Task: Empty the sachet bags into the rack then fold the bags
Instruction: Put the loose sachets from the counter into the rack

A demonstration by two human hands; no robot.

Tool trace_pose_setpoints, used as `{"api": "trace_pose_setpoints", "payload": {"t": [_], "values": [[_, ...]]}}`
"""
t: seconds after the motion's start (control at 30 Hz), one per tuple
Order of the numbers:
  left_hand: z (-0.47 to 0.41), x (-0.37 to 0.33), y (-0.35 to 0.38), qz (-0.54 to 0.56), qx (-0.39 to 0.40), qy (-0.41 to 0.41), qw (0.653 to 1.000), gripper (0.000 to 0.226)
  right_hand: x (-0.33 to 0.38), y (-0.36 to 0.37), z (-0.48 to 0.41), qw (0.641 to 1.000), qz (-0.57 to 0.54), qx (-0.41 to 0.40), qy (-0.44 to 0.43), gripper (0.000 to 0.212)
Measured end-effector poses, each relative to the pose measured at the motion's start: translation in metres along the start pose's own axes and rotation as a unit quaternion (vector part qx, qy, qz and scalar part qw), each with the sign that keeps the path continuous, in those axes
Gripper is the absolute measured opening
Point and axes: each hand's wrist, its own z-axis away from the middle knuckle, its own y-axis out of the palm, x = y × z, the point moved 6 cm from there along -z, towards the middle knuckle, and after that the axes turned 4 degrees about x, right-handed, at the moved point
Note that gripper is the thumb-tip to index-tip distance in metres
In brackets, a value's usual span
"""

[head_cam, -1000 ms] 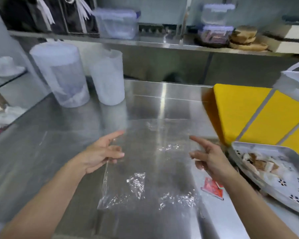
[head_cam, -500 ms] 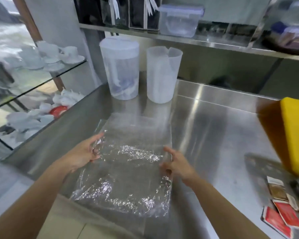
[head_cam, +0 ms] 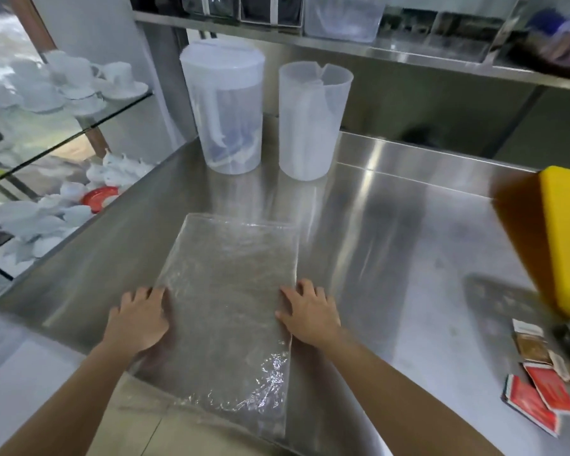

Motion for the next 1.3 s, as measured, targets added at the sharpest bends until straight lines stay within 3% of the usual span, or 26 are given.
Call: {"api": "trace_pose_setpoints", "payload": {"t": [0.07, 0.23, 0.43, 0.67, 0.8, 0.97, 1.03, 1.17, 1.3], "values": [[-0.002, -0.001, -0.005, -0.019, 0.012, -0.017, 1.000, 0.046, -0.005, -0.006, -0.001, 1.000, -0.009, 0.022, 0.001, 0.052], [-0.001, -0.053, -0.046, -0.024, -0.081, 0.000, 0.996, 0.041, -0.047, -0.029, 0.017, 0.995, -0.073, 0.061, 0.036, 0.049], [0.020, -0.215, -0.045, 0.030, -0.063, 0.187, 0.980, 0.054, -0.137, -0.047, 0.073, 0.989, -0.083, -0.004, 0.125, 0.049], [0.095, -0.394, 0.002, -0.001, -0.027, 0.418, 0.908, 0.055, -0.239, -0.052, 0.161, 0.960, -0.077, -0.170, 0.210, 0.054], [0.139, -0.454, 0.029, 0.003, -0.025, 0.502, 0.864, 0.058, -0.285, -0.031, 0.205, 0.926, -0.072, -0.204, 0.311, 0.061], [0.165, -0.480, 0.070, -0.039, -0.016, 0.523, 0.851, 0.065, -0.313, 0.000, 0.228, 0.932, -0.102, -0.129, 0.324, 0.055], [0.166, -0.478, 0.076, -0.038, -0.037, 0.515, 0.855, 0.063, -0.317, -0.006, 0.233, 0.926, -0.105, -0.166, 0.322, 0.043], [0.167, -0.475, 0.077, -0.030, -0.060, 0.517, 0.853, 0.078, -0.323, -0.022, 0.232, 0.901, -0.139, -0.209, 0.353, 0.025], [0.170, -0.476, 0.076, -0.017, -0.069, 0.526, 0.847, 0.087, -0.336, -0.020, 0.229, 0.848, -0.262, -0.154, 0.434, 0.036]]}}
